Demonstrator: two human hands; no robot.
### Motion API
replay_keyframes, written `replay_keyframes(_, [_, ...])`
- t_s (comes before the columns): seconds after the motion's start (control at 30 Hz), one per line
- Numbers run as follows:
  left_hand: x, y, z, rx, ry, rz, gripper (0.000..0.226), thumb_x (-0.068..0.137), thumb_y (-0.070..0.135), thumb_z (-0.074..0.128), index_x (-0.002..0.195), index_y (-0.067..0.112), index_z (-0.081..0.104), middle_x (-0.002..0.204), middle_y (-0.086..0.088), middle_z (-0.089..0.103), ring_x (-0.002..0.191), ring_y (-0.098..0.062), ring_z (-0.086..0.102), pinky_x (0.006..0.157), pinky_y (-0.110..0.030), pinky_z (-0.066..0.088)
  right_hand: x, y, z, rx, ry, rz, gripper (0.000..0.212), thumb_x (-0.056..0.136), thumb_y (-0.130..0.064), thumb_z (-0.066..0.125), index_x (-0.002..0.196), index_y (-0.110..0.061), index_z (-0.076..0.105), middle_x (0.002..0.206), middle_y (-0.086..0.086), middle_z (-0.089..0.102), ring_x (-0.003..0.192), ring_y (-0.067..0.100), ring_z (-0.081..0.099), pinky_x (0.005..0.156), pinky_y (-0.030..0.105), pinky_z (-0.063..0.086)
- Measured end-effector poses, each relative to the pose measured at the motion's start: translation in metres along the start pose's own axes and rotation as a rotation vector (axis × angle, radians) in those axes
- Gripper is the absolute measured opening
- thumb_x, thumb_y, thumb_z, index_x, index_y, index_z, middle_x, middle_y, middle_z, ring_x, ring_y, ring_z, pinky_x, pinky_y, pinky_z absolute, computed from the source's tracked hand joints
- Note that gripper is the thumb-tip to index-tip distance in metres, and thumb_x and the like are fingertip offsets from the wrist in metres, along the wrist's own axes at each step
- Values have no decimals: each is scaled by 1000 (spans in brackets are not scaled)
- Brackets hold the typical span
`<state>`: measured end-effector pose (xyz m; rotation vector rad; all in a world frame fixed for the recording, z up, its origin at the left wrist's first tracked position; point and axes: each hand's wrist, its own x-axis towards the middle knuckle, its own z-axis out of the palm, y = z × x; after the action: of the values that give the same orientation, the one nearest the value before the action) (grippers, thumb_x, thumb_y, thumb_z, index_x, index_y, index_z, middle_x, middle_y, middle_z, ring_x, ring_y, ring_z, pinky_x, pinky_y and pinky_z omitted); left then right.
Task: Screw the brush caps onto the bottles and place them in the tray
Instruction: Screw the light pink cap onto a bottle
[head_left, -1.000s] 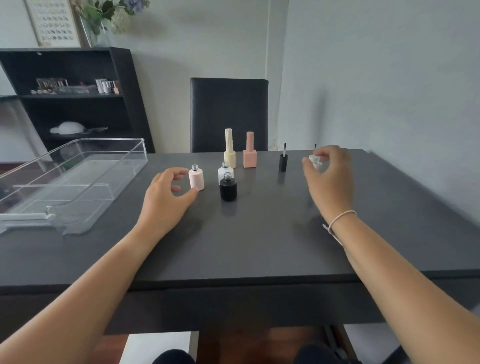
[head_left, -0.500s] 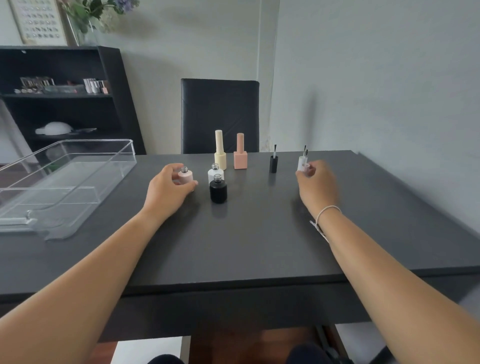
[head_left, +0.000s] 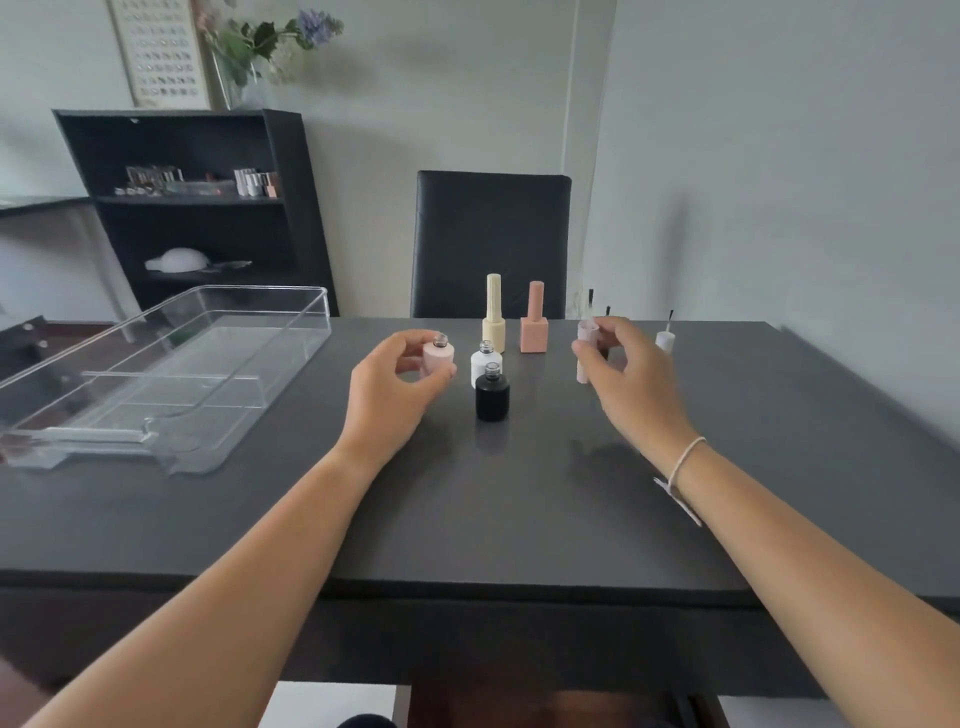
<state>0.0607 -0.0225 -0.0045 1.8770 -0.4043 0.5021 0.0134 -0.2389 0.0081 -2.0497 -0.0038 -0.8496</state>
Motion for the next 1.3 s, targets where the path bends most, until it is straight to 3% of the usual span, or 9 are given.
replay_keyframes(0.07, [-1,1,0,-16,-3,28,26,77,18,70,97,33,61,96,15,63,83,-1,59,76,-16,49,2,-8,5,62,-65,-49,13,95,-29,44,94,-28,58,66,-24,52,62,-3,47,62,6,36])
replay_keyframes(0.17, [-2,2,1,-46,3,47,29,78,14,70,103,27,63,98,13,60,86,-14,60,78,-41,55,6,-19,12,164,-167,-74,27,97,-22,42,116,-20,60,89,-17,60,81,-4,52,78,3,36])
replay_keyframes(0.27, [-3,1,1,-10,23,104,33,77,14,71,107,25,64,97,16,57,84,-7,57,84,-25,50,6,-23,17,251,-233,-59,22,93,-19,49,111,-16,63,98,10,65,83,-1,58,80,9,42])
replay_keyframes(0.33, [-4,1,1,4,27,127,36,76,14,72,109,25,64,94,19,56,81,2,54,80,-13,45,3,-23,19,285,-238,-35,8,88,-22,58,95,-21,63,97,22,63,88,22,61,86,30,48])
replay_keyframes(0.37, [-4,2,2,0,27,129,36,75,14,73,108,25,63,92,19,56,81,3,54,79,-15,46,1,-22,19,294,-242,-25,3,86,-24,61,88,-22,61,99,24,63,91,29,60,87,35,48])
replay_keyframes(0.43, [-5,3,2,-14,30,126,35,74,14,74,102,28,59,89,19,55,82,-2,55,76,-21,49,-2,-21,19,303,-239,-26,8,83,-26,64,81,-21,59,100,24,63,92,34,57,81,29,47])
replay_keyframes(0.57, [-6,5,2,-13,0,164,29,75,16,73,96,27,57,91,21,57,86,-2,55,68,-24,52,-5,-21,19,309,-208,-69,7,83,-25,64,77,-23,60,97,19,65,88,35,53,66,15,39])
replay_keyframes(0.7, [-7,8,2,-24,-32,184,27,75,15,72,93,30,58,92,24,58,89,7,51,69,-23,51,-5,-22,19,313,-173,-92,9,83,-26,63,83,-17,62,94,11,68,84,34,54,64,16,40])
replay_keyframes(1.3, [-6,7,2,-42,-38,214,29,75,12,73,93,29,59,94,20,61,90,-2,56,71,-22,53,-3,-20,18,241,-133,-119,6,84,-25,64,82,-20,61,88,-10,65,76,16,57,64,12,42])
